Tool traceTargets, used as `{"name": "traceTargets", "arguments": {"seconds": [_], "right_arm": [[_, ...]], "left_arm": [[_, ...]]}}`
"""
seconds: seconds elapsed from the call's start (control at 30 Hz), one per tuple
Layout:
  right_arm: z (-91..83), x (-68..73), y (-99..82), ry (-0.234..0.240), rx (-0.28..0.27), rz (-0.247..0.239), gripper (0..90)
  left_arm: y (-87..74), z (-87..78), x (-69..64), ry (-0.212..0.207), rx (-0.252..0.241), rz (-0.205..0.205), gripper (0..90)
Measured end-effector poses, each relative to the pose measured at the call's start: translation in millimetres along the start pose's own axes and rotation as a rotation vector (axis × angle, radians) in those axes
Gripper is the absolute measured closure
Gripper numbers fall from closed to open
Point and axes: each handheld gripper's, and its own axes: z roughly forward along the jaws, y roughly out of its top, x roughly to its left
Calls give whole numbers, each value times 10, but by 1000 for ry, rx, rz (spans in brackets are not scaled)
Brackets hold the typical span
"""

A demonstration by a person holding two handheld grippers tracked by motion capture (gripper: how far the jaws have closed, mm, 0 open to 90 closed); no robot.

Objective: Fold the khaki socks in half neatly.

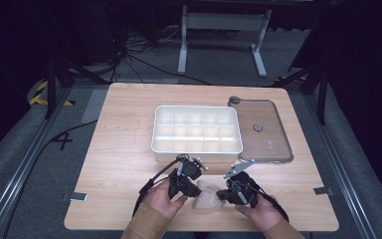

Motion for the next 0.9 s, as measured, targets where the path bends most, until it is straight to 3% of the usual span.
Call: {"name": "traceTargets", "arguments": {"seconds": [0.33, 0.43, 0.63, 0.9], "right_arm": [[-12, 133, 120, 18, -45, -41, 892], [40, 170, 158, 25, -34, -41, 892], [147, 158, 175, 13, 1, -41, 892], [223, 97, 149, 14, 34, -24, 892]], "left_arm": [[-112, -78, 99, 26, -11, -34, 817], [-155, -58, 121, 46, -6, -45, 815], [-191, -12, 139, 73, -14, -29, 778], [-208, 32, 187, 58, -20, -21, 742]]}}
